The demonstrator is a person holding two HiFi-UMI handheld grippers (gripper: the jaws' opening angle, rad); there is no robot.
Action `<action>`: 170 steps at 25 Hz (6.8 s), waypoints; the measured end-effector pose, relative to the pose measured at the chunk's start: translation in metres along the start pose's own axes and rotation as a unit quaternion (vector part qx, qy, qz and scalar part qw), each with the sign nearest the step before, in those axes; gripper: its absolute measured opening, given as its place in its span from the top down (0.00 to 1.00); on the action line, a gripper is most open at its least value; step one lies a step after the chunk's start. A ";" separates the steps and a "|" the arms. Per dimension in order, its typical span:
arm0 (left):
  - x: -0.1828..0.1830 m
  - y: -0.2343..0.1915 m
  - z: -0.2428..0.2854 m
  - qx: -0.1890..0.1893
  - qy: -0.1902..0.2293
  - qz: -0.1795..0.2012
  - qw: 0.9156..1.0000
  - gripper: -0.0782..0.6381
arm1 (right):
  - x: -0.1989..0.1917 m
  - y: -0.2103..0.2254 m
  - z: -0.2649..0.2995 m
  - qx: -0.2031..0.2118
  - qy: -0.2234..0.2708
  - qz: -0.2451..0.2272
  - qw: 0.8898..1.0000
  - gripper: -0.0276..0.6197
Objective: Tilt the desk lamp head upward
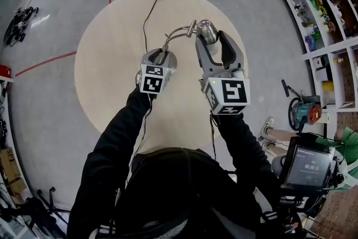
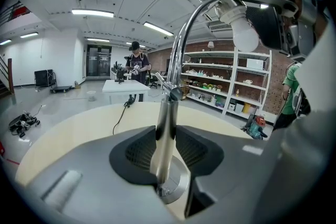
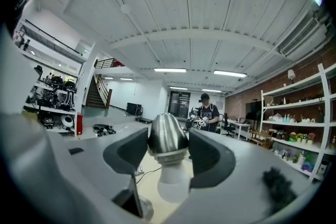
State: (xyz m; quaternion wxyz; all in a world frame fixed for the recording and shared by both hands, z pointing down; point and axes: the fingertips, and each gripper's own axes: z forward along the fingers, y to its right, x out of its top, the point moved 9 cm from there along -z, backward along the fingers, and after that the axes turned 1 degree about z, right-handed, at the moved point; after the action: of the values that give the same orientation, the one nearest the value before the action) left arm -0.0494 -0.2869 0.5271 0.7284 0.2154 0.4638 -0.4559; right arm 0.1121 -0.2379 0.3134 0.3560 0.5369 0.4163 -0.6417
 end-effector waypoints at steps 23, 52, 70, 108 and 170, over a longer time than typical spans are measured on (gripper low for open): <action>0.018 0.002 -0.022 -0.016 0.043 0.026 0.999 0.70 | 0.013 0.000 0.016 0.030 0.032 0.026 0.999 0.57; 0.135 0.017 -0.090 -0.041 0.184 0.156 0.969 0.81 | 0.018 0.033 -0.026 0.011 0.109 0.159 0.981 0.57; 0.136 0.018 -0.098 -0.050 0.189 0.128 0.972 0.80 | -0.258 -0.070 0.049 0.201 -0.245 0.042 0.948 0.57; 0.120 -0.031 -0.100 -0.004 0.185 0.039 0.982 0.85 | -0.312 -0.091 0.074 0.246 -0.306 0.005 0.920 0.60; 0.033 0.034 -0.128 -0.037 0.085 -0.009 0.996 0.81 | -0.102 -0.028 -0.025 0.148 -0.042 0.185 0.971 0.95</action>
State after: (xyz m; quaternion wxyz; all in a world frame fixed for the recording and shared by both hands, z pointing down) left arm -0.0762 -0.1905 0.4337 0.6899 0.2220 0.5424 -0.4250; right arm 0.1137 -0.2031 0.4162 0.4026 0.6236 0.1949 -0.6411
